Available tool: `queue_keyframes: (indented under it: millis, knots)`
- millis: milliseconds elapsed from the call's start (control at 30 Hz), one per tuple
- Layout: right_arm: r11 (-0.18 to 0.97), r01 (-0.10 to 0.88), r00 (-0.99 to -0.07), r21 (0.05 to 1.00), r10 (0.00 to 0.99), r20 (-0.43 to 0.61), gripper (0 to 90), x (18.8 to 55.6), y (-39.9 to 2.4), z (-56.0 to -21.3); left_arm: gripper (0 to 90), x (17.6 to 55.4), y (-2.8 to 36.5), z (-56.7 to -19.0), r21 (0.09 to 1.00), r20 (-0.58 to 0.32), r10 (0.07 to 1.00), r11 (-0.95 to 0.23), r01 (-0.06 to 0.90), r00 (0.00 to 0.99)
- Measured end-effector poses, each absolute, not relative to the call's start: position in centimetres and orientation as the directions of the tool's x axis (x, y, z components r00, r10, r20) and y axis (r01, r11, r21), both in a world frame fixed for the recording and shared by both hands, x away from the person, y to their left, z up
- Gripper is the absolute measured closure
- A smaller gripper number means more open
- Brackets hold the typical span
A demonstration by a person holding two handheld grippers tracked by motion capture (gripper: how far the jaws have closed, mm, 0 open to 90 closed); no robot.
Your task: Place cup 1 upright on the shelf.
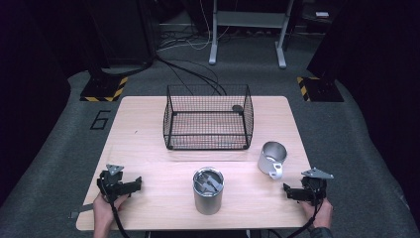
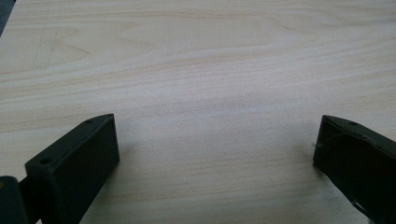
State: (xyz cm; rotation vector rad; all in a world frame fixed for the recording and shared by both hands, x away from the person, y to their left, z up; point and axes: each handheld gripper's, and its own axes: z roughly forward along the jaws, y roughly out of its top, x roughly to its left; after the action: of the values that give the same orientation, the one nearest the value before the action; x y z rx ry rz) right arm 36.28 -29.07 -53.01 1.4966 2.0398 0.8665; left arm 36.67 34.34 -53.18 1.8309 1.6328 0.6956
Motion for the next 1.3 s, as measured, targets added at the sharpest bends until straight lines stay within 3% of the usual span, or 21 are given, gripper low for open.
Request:
queue_keyframes:
  millis: [500,767,1300]
  knots:
    - [0.203,0.663,-0.293,0.72,0.956,-0.001,0.0,36.3,-29.1,-53.0,0.2,36.1,34.5,-53.1,0.722,-0.007,0.995,-0.065,0.689,0.1]
    - [0.203,0.662,-0.294,0.721,0.956,0.0,0.0,36.3,-29.1,-53.0,0.1,35.3,34.5,-52.9,0.738,-0.067,0.983,-0.065,0.672,0.169]
    - [0.203,0.662,-0.294,0.721,0.956,0.0,0.0,36.3,-29.1,-53.0,0.1,33.1,31.9,-49.9,0.793,-0.071,0.917,-0.187,0.579,0.393]
